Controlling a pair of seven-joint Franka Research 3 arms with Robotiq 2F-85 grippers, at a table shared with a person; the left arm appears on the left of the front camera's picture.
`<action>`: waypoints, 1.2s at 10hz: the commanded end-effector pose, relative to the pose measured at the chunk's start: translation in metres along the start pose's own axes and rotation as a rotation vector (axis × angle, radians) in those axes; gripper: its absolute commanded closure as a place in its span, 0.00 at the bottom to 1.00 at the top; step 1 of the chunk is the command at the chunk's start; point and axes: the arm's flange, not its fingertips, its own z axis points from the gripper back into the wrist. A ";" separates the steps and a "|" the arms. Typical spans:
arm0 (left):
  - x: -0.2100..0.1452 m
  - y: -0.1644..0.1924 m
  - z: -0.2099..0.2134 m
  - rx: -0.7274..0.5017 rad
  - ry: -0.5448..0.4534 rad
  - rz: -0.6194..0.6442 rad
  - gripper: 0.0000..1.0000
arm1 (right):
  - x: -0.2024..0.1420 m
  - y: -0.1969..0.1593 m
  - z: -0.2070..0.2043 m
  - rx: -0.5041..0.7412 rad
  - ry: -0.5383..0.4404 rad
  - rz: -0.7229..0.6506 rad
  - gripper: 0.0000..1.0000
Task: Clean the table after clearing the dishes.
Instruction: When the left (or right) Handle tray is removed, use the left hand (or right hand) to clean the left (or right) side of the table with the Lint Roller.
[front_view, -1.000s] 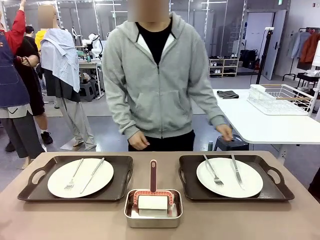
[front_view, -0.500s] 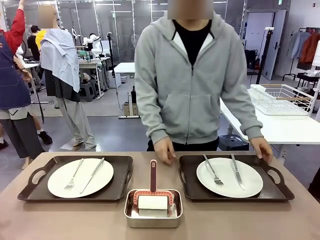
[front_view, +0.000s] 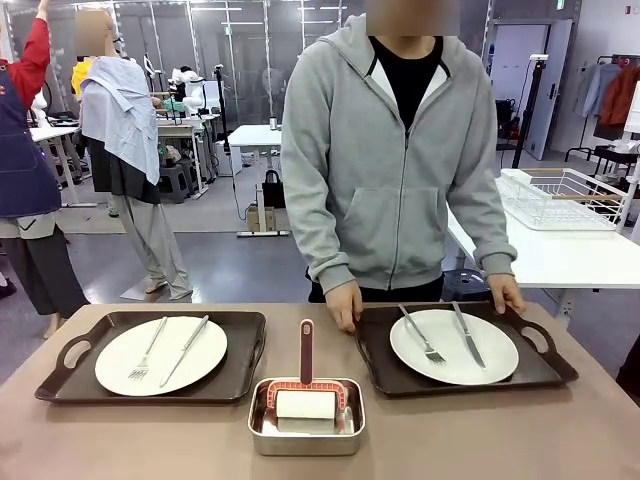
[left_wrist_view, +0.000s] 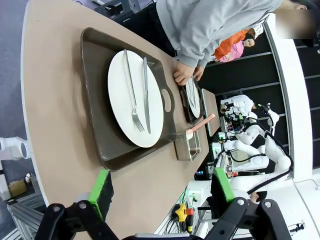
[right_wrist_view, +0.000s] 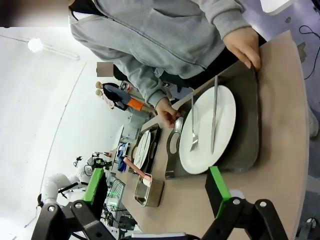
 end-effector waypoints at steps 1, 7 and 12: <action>-0.003 0.000 0.004 0.008 0.005 0.002 0.00 | 0.001 0.003 0.001 0.000 -0.003 0.005 0.00; -0.003 0.000 0.004 0.008 0.005 0.002 0.00 | 0.021 0.044 -0.038 -0.007 0.069 0.110 0.00; -0.003 0.000 0.004 0.008 0.005 0.002 0.00 | 0.045 0.193 -0.232 -0.206 0.504 0.575 0.00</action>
